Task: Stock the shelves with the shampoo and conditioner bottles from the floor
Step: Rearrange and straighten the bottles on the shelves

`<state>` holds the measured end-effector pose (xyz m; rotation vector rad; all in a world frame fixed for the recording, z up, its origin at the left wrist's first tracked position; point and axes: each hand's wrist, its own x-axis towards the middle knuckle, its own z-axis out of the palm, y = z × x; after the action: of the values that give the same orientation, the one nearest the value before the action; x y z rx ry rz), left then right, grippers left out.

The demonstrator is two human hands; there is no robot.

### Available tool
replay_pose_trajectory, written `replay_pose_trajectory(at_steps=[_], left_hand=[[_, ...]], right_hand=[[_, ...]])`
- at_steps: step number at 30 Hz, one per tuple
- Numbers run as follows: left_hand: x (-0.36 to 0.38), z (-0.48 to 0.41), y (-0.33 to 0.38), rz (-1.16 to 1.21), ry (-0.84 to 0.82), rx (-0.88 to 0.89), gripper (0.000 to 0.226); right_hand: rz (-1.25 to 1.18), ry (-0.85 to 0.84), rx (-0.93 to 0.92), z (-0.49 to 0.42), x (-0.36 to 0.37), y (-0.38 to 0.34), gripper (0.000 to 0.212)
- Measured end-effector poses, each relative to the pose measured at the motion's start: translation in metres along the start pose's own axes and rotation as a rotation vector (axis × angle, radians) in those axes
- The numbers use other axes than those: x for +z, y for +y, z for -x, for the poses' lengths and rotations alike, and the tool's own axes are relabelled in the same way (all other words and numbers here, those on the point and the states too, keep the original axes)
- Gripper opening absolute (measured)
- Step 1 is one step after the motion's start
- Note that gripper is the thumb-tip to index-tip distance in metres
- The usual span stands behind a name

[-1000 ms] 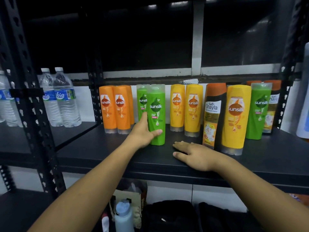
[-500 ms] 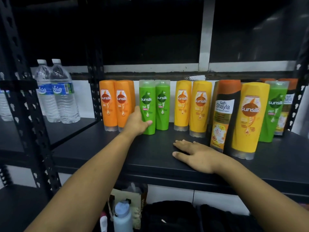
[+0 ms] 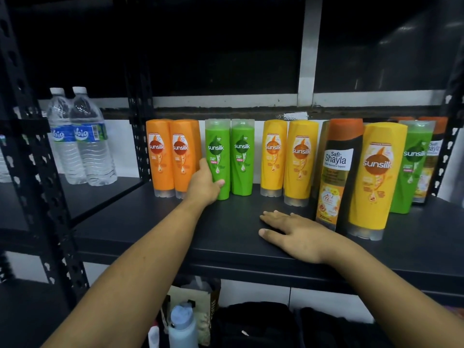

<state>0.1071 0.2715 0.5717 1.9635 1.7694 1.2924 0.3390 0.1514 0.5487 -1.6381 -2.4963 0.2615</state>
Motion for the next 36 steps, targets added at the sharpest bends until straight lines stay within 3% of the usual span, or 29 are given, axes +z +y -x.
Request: replay_pose_trajectory(at_steps=[7, 15, 19, 21, 25, 29, 36], left_hand=[[0.000, 0.004, -0.005, 0.030, -0.013, 0.015, 0.056], [-0.013, 0.023, -0.010, -0.122, -0.126, -0.038, 0.044], [-0.017, 0.055, -0.001, -0.172, -0.211, -0.003, 0.058], [-0.018, 0.072, 0.002, -0.205, -0.275, 0.063, 0.063], [-0.025, 0.103, 0.019, -0.333, -0.420, 0.299, 0.048], [-0.028, 0.129, 0.041, -0.295, -0.536, 0.420, 0.044], [0.014, 0.168, 0.096, -0.221, -0.588, 0.692, 0.041]], right_hand=[[-0.023, 0.019, 0.003, 0.000, 0.000, 0.000, 0.062], [-0.101, 0.117, 0.058, 0.005, 0.000, 0.000, 0.065], [-0.055, 0.208, 0.081, 0.010, 0.000, -0.001, 0.056], [-0.015, 0.252, 0.076, 0.017, -0.001, -0.005, 0.046], [0.016, 0.288, 0.054, 0.031, -0.002, -0.011, 0.037], [-0.013, 0.249, 0.011, 0.057, 0.001, -0.002, 0.039], [-0.036, 0.255, 0.026, 0.137, -0.002, 0.043, 0.046]])
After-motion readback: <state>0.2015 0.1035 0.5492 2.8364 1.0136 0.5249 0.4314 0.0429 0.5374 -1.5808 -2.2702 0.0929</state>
